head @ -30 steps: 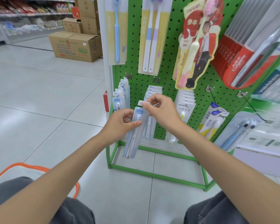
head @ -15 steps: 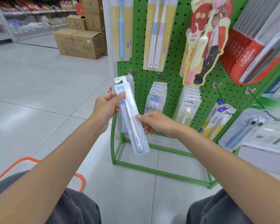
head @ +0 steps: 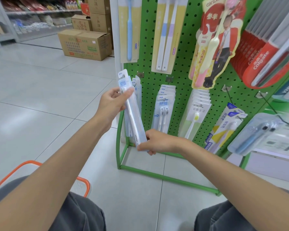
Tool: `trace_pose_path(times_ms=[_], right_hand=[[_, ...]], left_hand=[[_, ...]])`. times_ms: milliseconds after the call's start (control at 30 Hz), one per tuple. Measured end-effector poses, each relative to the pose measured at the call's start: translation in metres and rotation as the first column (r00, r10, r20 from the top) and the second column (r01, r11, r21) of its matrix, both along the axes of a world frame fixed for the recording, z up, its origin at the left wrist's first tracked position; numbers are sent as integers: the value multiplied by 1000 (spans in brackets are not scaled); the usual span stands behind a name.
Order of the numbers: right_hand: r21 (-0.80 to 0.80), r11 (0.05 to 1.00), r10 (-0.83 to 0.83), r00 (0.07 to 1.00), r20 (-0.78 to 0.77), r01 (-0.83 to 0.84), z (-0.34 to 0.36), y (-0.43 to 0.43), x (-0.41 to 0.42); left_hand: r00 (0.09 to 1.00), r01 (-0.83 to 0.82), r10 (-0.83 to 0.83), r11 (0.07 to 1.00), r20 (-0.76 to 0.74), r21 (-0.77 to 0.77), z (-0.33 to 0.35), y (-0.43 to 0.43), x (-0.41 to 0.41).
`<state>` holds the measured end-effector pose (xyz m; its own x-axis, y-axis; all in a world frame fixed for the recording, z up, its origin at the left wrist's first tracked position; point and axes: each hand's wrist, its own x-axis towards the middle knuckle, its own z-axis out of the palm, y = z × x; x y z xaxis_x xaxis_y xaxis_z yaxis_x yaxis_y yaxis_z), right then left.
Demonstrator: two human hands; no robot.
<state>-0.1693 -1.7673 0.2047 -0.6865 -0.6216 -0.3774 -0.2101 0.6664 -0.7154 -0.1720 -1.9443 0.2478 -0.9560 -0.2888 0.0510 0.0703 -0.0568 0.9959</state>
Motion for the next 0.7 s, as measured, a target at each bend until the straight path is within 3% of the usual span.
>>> trace_pose_path(times_ms=[100, 300, 467, 700], right_hand=[[12, 1000, -28, 999, -26, 29, -3, -2, -1], [-76, 997, -32, 999, 30, 34, 0, 0, 1], [-114, 993, 10, 1000, 2, -10, -2, 1, -1], [18, 1000, 6, 993, -114, -4, 5, 7, -7]], left_hand=[[997, -50, 37, 981, -72, -186, 0, 4, 3], [990, -60, 32, 976, -138, -210, 5, 0, 5], [997, -17, 8, 992, -72, -124, 1, 0, 6], [984, 170, -170, 985, 48, 10, -2, 8, 9]])
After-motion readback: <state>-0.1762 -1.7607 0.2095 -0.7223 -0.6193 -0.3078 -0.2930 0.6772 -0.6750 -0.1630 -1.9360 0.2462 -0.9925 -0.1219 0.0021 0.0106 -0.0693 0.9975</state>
